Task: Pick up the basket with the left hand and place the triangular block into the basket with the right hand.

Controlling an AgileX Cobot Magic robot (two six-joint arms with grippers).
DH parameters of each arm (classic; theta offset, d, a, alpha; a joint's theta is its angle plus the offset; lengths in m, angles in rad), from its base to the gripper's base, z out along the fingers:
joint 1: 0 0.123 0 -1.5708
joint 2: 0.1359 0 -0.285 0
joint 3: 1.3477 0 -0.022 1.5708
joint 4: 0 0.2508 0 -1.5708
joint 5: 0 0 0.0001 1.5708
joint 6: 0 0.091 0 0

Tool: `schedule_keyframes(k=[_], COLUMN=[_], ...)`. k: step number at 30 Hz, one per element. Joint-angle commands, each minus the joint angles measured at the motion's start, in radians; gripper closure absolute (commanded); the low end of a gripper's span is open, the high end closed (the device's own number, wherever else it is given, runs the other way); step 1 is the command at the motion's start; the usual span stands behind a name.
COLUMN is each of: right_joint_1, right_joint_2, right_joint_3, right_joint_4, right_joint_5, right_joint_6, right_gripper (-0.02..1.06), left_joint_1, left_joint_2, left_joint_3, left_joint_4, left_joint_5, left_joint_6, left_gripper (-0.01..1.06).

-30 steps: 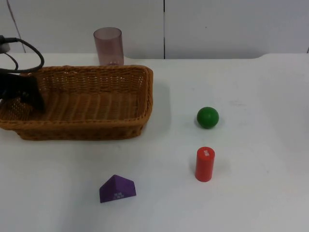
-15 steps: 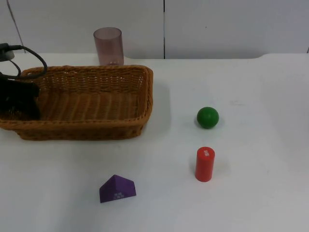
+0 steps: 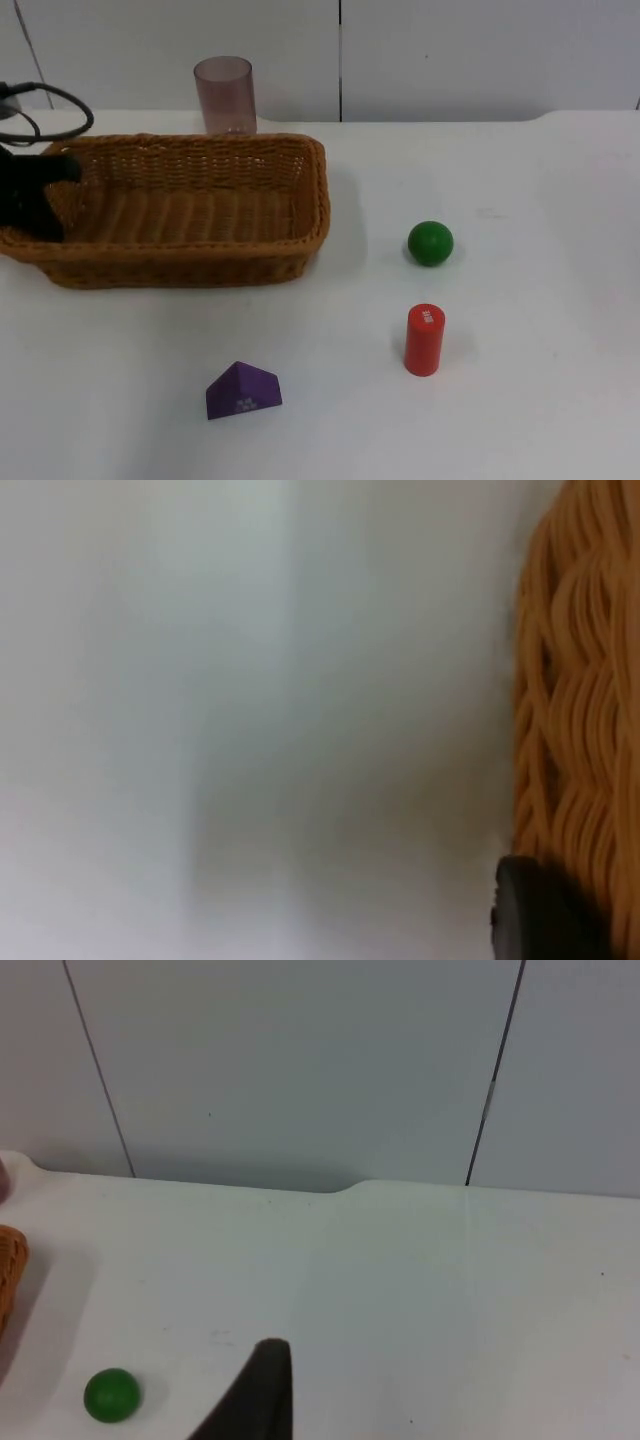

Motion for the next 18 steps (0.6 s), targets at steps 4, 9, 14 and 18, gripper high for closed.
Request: schedule_keyframes(k=[4, 9, 14, 18], right_joint_1=[0.004, 0.004, 0.004, 0.004], right_joint_2=[-0.004, -0.004, -0.004, -0.004], right_joint_3=[-0.007, -0.007, -0.007, -0.007], right_joint_4=[-0.006, -0.004, -0.004, 0.002], right_joint_5=[-0.017, -0.017, -0.010, 0.017], right_joint_6=[-0.012, -0.012, -0.012, -0.024], right_gripper=[0.00, 0.00, 0.00, 0.00], left_joint_1=[0.000, 0.000, 0.000, 0.000], left_joint_2=[-0.083, -0.151, -0.251, -0.359], left_joint_3=[-0.002, -0.002, 0.049, 0.160], left_joint_4=[-0.095, -0.129, -0.124, -0.076], left_joint_5=[0.088, 0.185, 0.242, 0.190], left_joint_6=[-0.008, -0.041, -0.111, -0.147], left_gripper=[1.04, 1.04, 1.04, 1.04])
